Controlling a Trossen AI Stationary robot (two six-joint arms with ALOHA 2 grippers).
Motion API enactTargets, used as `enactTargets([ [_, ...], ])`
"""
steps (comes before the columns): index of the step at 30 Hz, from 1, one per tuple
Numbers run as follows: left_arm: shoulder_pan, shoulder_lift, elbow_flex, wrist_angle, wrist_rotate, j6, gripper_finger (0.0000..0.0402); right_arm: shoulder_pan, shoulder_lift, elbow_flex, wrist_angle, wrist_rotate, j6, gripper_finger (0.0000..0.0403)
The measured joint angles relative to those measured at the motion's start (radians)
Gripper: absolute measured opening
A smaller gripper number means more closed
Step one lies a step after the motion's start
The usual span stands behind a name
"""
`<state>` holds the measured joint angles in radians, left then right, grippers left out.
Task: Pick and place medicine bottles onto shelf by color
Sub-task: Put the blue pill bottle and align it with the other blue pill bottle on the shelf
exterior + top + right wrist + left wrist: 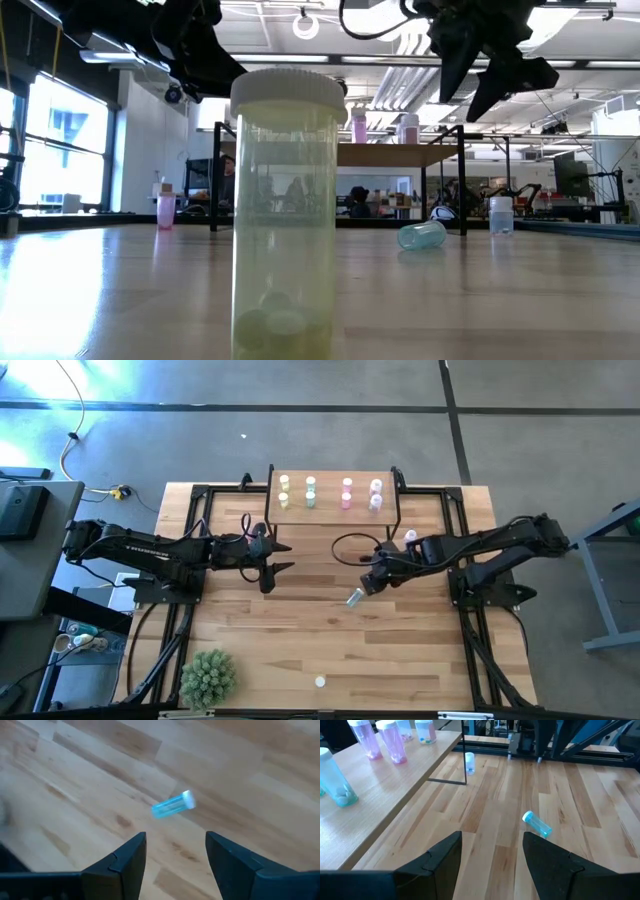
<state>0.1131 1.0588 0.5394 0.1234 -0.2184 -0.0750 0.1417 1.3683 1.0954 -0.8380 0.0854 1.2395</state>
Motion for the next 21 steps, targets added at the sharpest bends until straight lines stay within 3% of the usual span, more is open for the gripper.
enactTargets([
  [8, 0.0, 0.0, 0.0, -0.007, -0.002, -0.027, 0.0202, 0.001, 0.078, 0.001, 0.113, -0.124, 0.142, 0.0195],
  [21, 0.0, 0.0, 0.0, -0.016, -0.002, -0.027, 0.0202, 0.024, 0.122, 0.001, 0.191, -0.14, 0.429, 0.0195],
])
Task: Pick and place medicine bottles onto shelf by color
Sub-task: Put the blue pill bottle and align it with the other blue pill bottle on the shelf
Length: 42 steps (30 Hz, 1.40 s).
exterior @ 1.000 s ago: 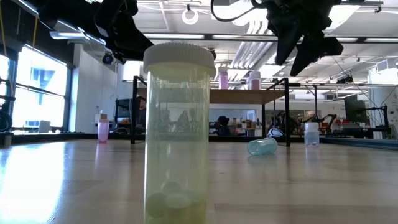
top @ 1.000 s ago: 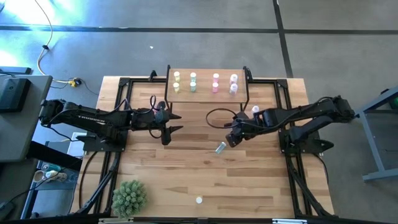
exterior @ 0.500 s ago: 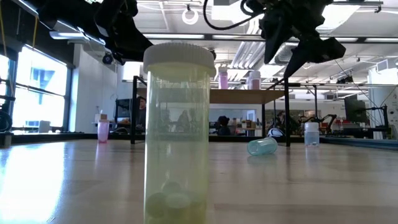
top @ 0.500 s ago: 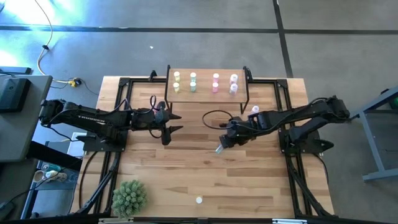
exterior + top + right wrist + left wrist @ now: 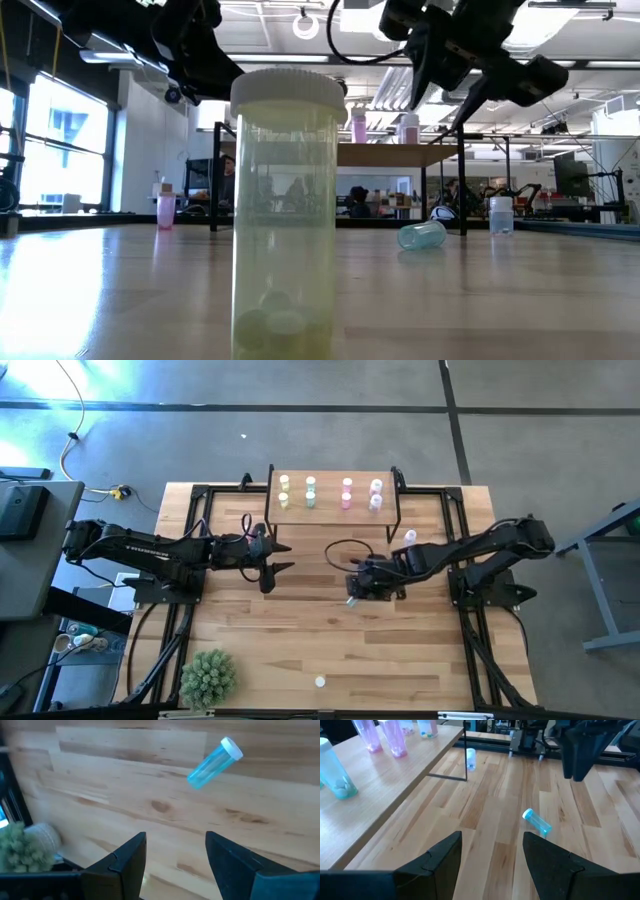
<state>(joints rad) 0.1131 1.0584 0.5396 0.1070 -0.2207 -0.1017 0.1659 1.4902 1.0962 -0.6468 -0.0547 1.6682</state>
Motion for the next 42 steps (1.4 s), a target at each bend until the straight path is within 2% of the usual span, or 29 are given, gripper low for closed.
enactTargets([
  [6, 0.0, 0.0, 0.0, -0.007, 0.0, -0.001, 0.0202, 0.037, 0.016, 0.0, 0.001, 0.075, 0.18, 0.0195],
  [12, 0.0, 0.0, 0.0, -0.006, 0.0, 0.0, 0.0202, 0.053, 0.093, 0.0, 0.025, 0.071, 0.342, 0.0195],
  [26, 0.0, 0.0, 0.0, -0.007, 0.001, 0.019, 0.0202, 0.028, 0.26, 0.0, 0.128, 0.057, 0.394, 0.0195],
  [42, 0.0, 0.0, 0.0, -0.015, 0.0, 0.019, 0.0202, -0.05, 0.299, 0.0, 0.07, 0.047, 0.419, 0.0195],
])
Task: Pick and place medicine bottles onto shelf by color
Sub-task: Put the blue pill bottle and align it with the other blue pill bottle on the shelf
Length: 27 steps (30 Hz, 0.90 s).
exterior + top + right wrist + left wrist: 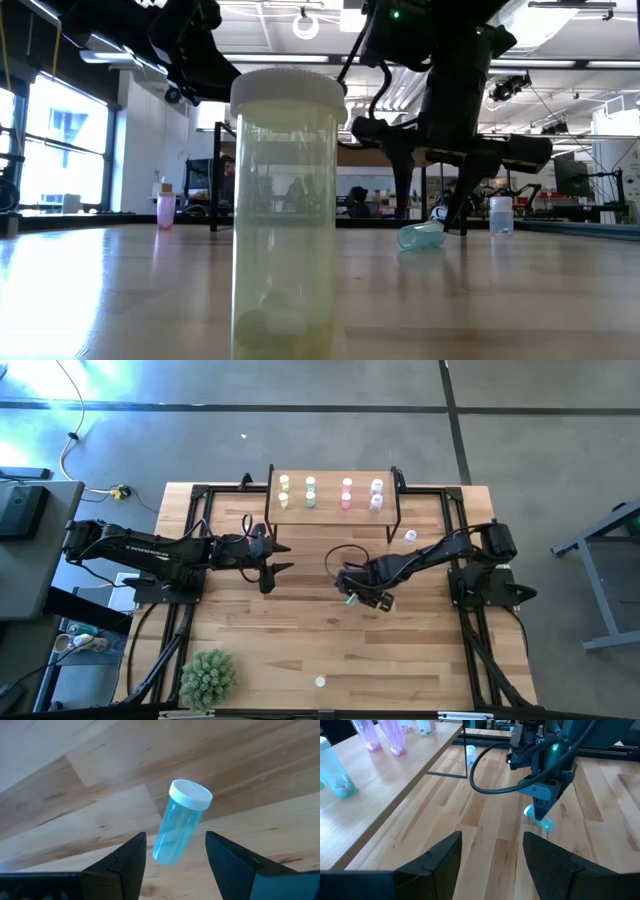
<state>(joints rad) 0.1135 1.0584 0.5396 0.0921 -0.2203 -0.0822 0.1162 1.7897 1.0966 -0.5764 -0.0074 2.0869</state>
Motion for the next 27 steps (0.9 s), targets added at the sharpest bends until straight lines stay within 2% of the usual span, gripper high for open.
enactTargets([
  [6, 0.0, 0.0, 0.0, -0.002, 0.0, 0.0, 0.0202, -0.005, 0.013, 0.0, 0.013, -0.004, 0.002, 0.0195],
  [10, 0.0, 0.0, 0.0, -0.007, -0.001, 0.018, 0.0202, -0.005, 0.052, 0.0, 0.045, -0.047, -0.002, 0.0195],
  [18, 0.0, 0.0, 0.0, -0.022, -0.008, 0.018, 0.0202, -0.006, 0.067, 0.003, 0.053, -0.072, -0.066, 0.0193],
  [27, 0.0, 0.0, 0.0, -0.022, -0.011, 0.015, 0.0202, -0.005, 0.067, 0.002, 0.041, -0.079, -0.185, 0.0139],
])
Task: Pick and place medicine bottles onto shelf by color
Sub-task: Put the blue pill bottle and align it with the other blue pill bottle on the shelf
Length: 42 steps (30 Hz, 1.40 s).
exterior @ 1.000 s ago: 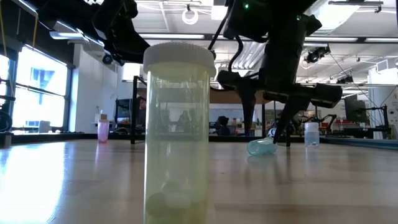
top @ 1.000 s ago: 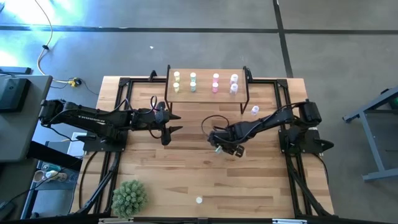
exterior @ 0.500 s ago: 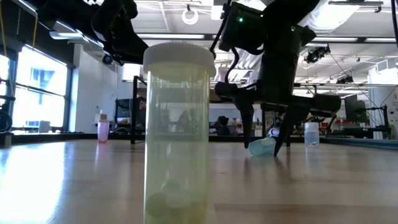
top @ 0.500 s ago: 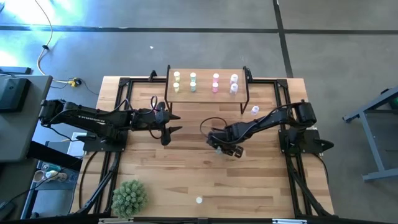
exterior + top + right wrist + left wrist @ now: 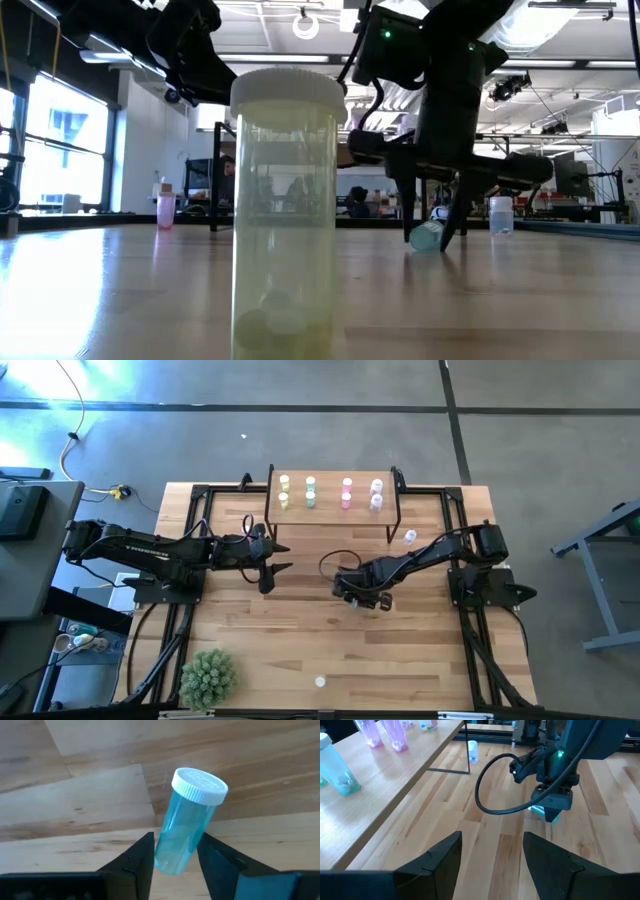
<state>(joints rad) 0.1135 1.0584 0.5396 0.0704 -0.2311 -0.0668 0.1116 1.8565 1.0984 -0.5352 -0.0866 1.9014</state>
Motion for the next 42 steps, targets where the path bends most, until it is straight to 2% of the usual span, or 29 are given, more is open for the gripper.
enactTargets([
  [6, 0.0, 0.0, 0.0, 0.0, 0.0, 0.0, 0.0202, 0.0, 0.0, 0.0, -0.002, -0.001, -0.1, 0.0105],
  [12, 0.0, 0.0, 0.0, 0.0, 0.001, 0.0, 0.0202, 0.007, 0.0, 0.0, -0.001, 0.0, -0.197, 0.0093],
  [20, 0.0, 0.0, 0.0, -0.008, 0.093, -0.001, 0.0202, 0.059, 0.0, -0.001, 0.029, 0.055, -0.378, 0.0092],
  [27, 0.0, 0.0, 0.0, -0.007, 0.197, -0.023, 0.0202, 0.121, 0.005, -0.002, 0.198, 0.131, -0.528, 0.0091],
  [34, 0.0, 0.0, 0.0, -0.007, 0.265, -0.036, 0.0202, 0.178, 0.005, -0.002, 0.44, 0.262, -0.696, 0.0091],
  [42, -0.004, 0.0, 0.0, -0.007, 0.326, -0.092, 0.0202, 0.231, 0.003, -0.002, 0.563, 0.381, -0.816, 0.009],
])
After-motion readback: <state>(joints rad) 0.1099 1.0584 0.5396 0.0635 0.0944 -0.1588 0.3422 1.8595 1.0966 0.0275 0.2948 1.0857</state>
